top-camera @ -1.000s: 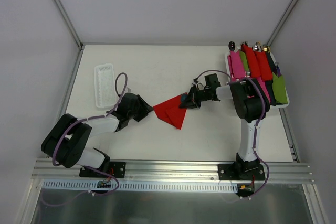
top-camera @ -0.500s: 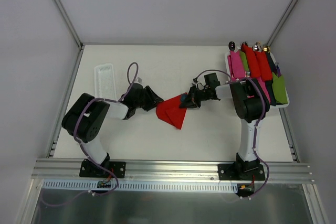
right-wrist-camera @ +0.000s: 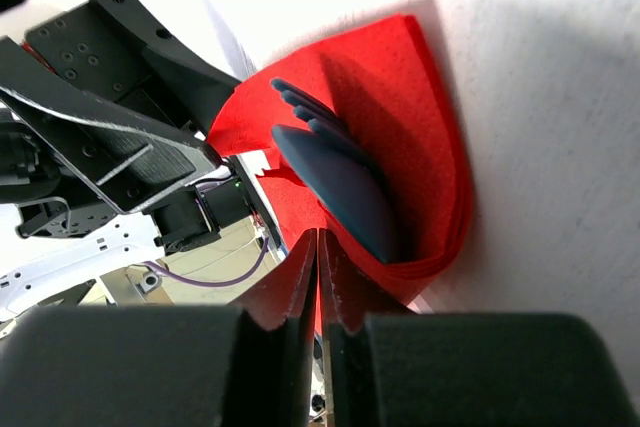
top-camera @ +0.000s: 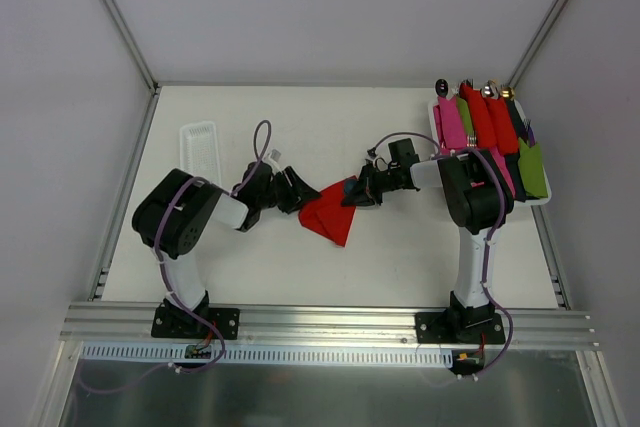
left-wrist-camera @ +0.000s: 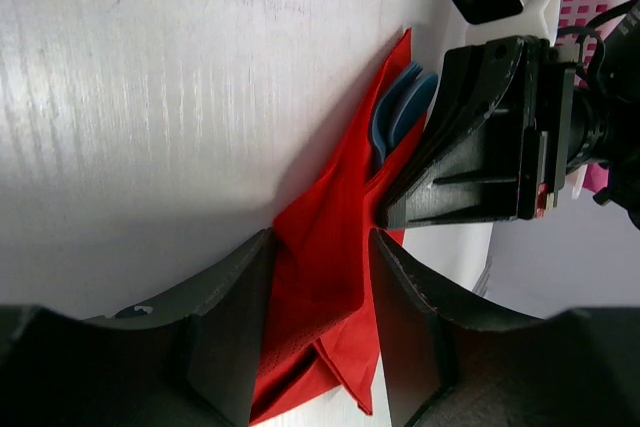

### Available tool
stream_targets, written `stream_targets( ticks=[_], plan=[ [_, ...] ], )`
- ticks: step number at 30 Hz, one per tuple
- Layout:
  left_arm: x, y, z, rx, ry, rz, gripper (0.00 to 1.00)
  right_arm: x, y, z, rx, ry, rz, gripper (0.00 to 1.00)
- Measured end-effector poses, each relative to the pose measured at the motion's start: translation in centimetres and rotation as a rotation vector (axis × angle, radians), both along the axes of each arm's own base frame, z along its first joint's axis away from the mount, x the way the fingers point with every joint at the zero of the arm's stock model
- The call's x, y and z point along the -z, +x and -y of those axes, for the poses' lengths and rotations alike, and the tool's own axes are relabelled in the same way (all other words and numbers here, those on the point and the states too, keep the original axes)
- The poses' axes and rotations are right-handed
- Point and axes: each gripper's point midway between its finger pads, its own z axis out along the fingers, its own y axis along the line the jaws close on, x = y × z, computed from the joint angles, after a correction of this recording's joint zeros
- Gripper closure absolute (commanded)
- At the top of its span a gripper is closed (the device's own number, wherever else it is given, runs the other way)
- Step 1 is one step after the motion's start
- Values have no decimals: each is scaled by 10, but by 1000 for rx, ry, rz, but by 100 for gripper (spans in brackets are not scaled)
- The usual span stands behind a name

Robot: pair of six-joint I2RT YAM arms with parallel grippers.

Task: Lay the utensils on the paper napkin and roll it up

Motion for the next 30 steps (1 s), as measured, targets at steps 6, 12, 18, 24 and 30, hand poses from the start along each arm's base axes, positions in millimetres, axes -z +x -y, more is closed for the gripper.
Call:
stream_targets(
  ticks=[6, 12, 18, 24, 30],
  plan=[
    [2, -19, -16, -18, 5, -16, 54, 0, 0, 0, -1, -1, 1, 94],
    [2, -25, -22, -34, -5, -21, 55, 0, 0, 0, -3, -2, 4, 94],
    [2, -24, -23, -42, -7, -17, 61, 0, 0, 0, -5, -2, 6, 94],
    [3, -22, -30, -76, 19, -20, 80, 1, -1, 0, -10, -4, 12, 95],
    [8, -23, -39, -89, 89, -38, 98, 1, -3, -1, -21, -11, 10, 96]
  ],
)
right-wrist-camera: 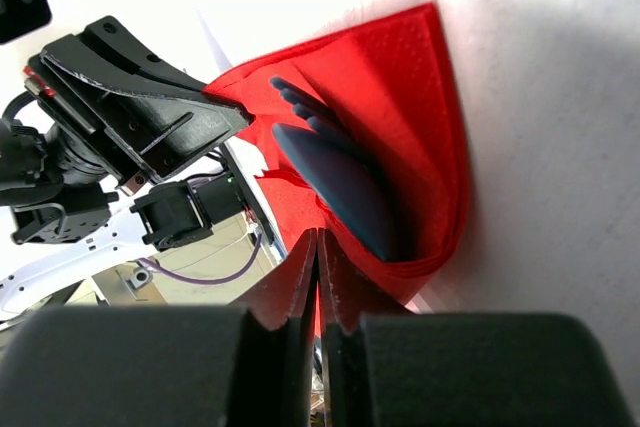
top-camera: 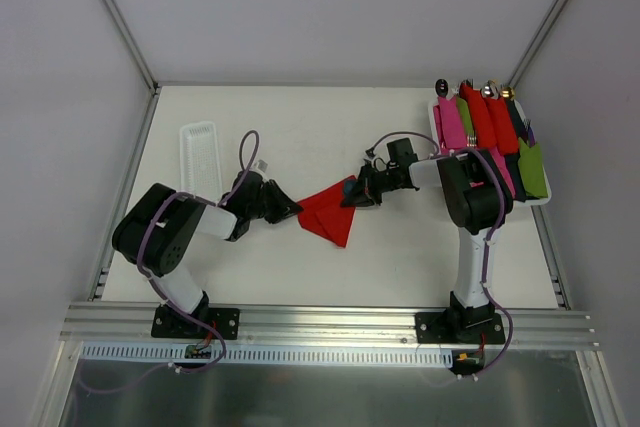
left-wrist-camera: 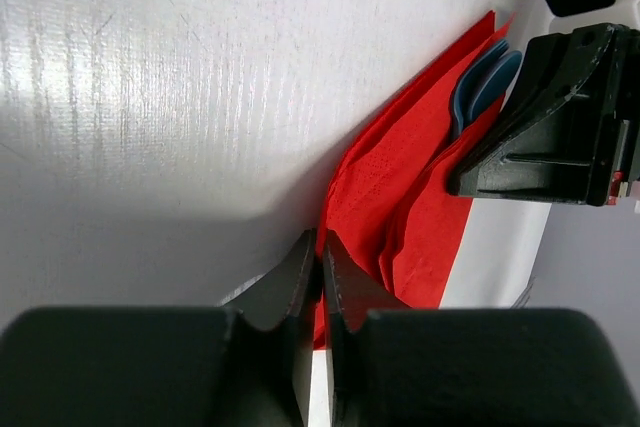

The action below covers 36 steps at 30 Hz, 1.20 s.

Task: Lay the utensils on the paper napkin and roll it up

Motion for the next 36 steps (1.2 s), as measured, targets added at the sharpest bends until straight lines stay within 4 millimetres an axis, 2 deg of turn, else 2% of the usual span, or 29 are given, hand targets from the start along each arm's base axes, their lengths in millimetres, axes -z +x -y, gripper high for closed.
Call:
stream_targets(
  ticks=[9, 17, 21, 26, 29, 36],
  plan=[
    [-7, -2, 7, 47, -10, -11, 100, 0, -1, -1, -14, -18, 5, 97],
    [-33, 5, 19, 66, -80, 11, 100, 1, -2, -3, -26, -34, 13, 99],
    [-46, 6, 32, 87, -116, 16, 100, 2, -3, -4, -32, -41, 16, 99],
    [-57, -3, 60, 137, -158, 19, 100, 2, -3, -5, -35, -49, 18, 99],
    [-56, -9, 76, 164, -182, 8, 100, 3, -4, -5, -37, -52, 20, 99],
    [-43, -19, 99, 164, -246, -60, 100, 3, -4, -5, -38, -53, 20, 100]
  ],
)
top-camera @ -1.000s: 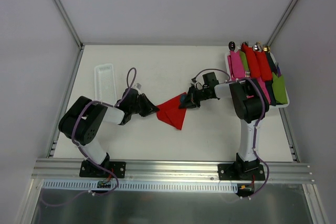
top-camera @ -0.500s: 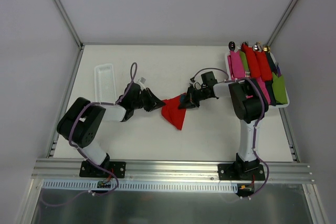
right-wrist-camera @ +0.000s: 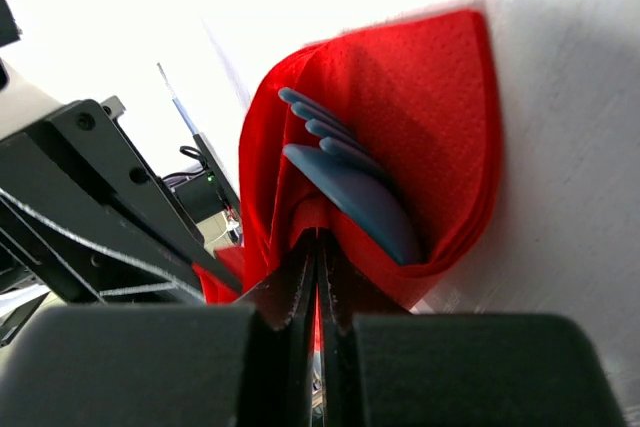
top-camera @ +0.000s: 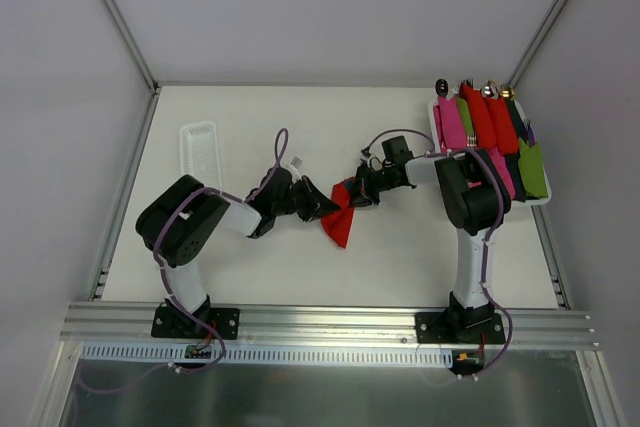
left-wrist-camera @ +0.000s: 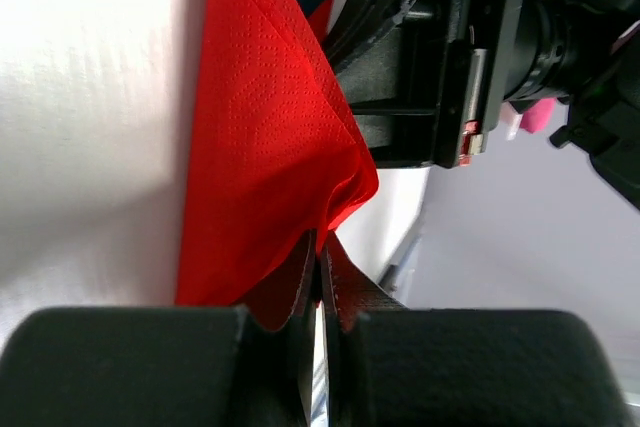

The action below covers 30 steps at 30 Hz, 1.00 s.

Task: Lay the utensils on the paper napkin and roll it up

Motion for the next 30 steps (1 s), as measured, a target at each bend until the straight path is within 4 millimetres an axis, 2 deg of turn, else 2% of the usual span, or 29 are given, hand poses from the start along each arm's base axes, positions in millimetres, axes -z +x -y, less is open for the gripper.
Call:
stream_targets(
  ticks=[8, 13, 20, 25, 30],
  plan=[
    [-4, 0, 11, -50, -73, -32, 100, 0, 0, 0, -1, -2, 0, 100],
    [-2, 5, 8, -65, 15, -46, 100, 0, 0, -1, -2, -3, 1, 100],
    [-40, 31, 7, -14, 240, 55, 100, 1, -1, -1, -6, -8, 4, 100],
    [-39, 24, -1, 59, 353, 50, 100, 1, -1, -1, -9, -12, 6, 100],
    [-32, 11, -3, 134, 380, 1, 100, 1, -1, -1, -11, -17, 7, 100]
  ],
)
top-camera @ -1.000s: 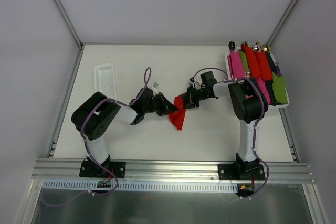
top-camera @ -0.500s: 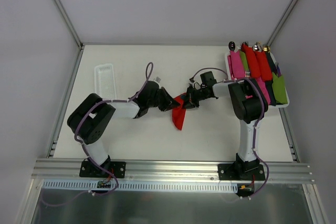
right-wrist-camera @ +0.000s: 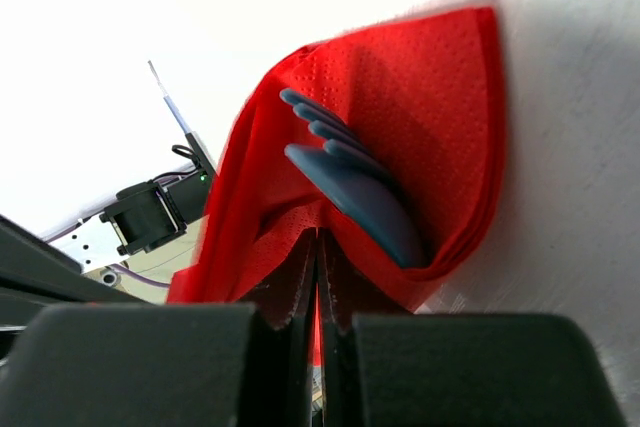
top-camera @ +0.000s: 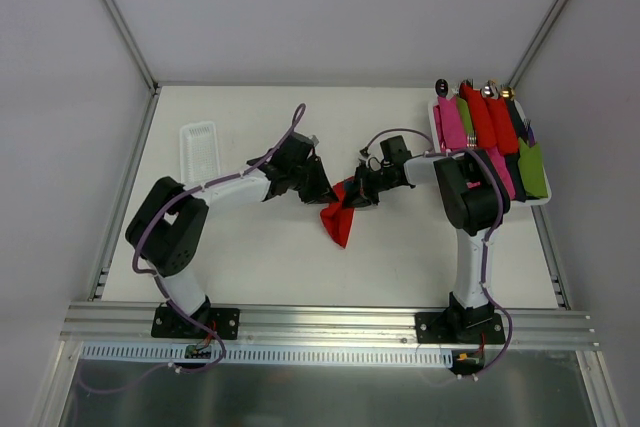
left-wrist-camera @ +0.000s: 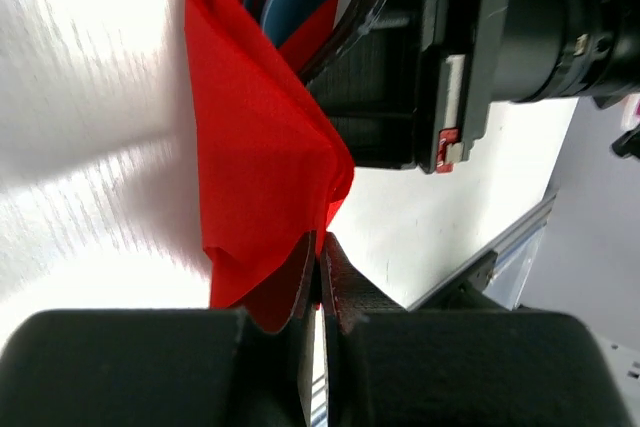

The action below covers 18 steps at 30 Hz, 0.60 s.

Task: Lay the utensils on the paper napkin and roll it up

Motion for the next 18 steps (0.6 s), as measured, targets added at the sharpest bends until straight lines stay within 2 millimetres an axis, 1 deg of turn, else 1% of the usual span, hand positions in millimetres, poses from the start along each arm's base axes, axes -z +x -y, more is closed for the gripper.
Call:
stream_targets(
  ticks=[4, 9, 10, 11, 14, 18],
  plan=[
    [8, -9, 2, 27, -5, -53, 100, 0, 0, 0, -1, -2, 1, 100],
    [3, -11, 9, 27, -50, -77, 99, 0, 0, -1, -3, -5, 0, 100],
    [1, -9, 10, 22, -60, -75, 90, 0, -1, -1, -3, -6, 0, 100],
    [0, -8, 11, 19, -65, -71, 86, 1, -1, -1, -4, -7, 1, 100],
    [2, -7, 11, 4, -70, -71, 78, 1, -1, -1, -5, -7, 2, 100],
    [7, -6, 4, -11, -62, -82, 69, 0, -1, -1, -5, -7, 2, 100]
  ],
)
